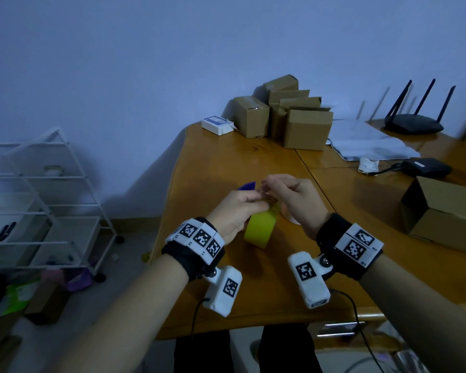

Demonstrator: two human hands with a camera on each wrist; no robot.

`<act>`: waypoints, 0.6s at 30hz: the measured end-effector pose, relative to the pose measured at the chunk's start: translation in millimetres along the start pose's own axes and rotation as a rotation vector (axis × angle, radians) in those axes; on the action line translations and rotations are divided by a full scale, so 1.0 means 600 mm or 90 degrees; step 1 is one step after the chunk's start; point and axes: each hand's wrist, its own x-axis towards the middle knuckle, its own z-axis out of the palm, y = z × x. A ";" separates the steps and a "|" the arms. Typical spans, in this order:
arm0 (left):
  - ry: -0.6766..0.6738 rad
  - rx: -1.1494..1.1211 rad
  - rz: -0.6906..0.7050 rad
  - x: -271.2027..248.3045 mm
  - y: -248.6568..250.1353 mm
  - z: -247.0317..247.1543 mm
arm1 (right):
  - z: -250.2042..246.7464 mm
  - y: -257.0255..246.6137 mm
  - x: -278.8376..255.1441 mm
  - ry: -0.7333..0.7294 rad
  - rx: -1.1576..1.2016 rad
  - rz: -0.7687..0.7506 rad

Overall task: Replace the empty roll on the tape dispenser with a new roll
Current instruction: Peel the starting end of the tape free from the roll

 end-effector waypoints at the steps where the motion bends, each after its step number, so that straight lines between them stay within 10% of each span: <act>1: 0.005 -0.002 0.000 0.000 -0.002 0.000 | -0.001 0.001 -0.001 -0.012 -0.002 0.004; 18: 0.056 -0.121 -0.013 -0.001 0.004 -0.001 | -0.028 0.036 -0.024 -0.035 -0.080 0.114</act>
